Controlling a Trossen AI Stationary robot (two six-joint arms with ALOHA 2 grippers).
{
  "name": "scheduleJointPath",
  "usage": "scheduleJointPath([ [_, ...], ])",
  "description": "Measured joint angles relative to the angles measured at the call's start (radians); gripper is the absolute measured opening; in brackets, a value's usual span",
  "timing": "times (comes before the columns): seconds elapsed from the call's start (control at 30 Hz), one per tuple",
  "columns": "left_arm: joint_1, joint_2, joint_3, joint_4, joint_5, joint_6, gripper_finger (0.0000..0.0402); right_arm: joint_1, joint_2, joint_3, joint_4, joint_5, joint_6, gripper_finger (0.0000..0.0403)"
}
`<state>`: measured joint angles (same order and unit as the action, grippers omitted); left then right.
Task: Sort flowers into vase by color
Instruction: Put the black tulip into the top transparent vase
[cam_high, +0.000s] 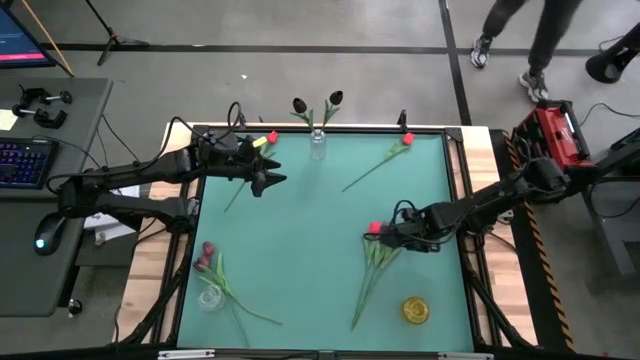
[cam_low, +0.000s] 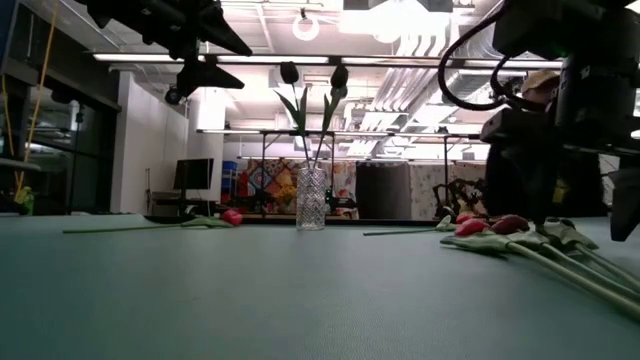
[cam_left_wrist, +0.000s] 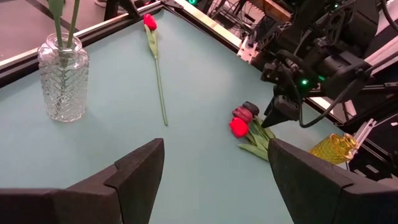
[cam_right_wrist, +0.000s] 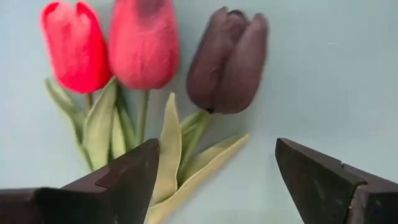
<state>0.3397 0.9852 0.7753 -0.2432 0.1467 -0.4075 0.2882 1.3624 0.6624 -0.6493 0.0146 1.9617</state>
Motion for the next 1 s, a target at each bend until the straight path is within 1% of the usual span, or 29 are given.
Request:
scheduleJointPath([
  [0.07,0.0,0.0,0.0,0.0,0.0,0.0,0.0275,0.0,0.0,0.0,-0.015,-0.011,0.031,0.0309],
  [0.13,0.0,0.0,0.0,0.0,0.0,0.0,0.0275,0.0,0.0,0.0,-0.019,0.001,0.056,0.0309],
  [0.23,0.0,0.0,0.0,0.001,0.0,0.0,0.0275,0.0,0.0,0.0,-0.032,0.011,0.057,0.0309],
  [0.43,0.0,0.0,0.0,0.001,0.0,-0.009,0.0275,0.019,0.0,0.0,-0.088,-0.026,0.081,0.0309],
  [0.67,0.0,0.0,0.0,0.008,-0.003,-0.009,0.0275,0.054,0.0,0.0,-0.11,-0.064,0.127,0.0309],
  [0.73,0.0,0.0,0.0,0.01,-0.003,-0.008,0.0275,0.063,0.0,0.0,-0.093,-0.061,0.134,0.0309],
  [0.9,0.0,0.0,0.0,0.015,-0.004,-0.009,0.0275,0.077,0.0,0.0,0.043,-0.022,0.133,0.0309],
  [1.0,0.0,0.0,0.0,0.015,-0.004,-0.009,0.0275,0.085,0.0,0.0,0.092,0.002,0.144,0.0309],
])
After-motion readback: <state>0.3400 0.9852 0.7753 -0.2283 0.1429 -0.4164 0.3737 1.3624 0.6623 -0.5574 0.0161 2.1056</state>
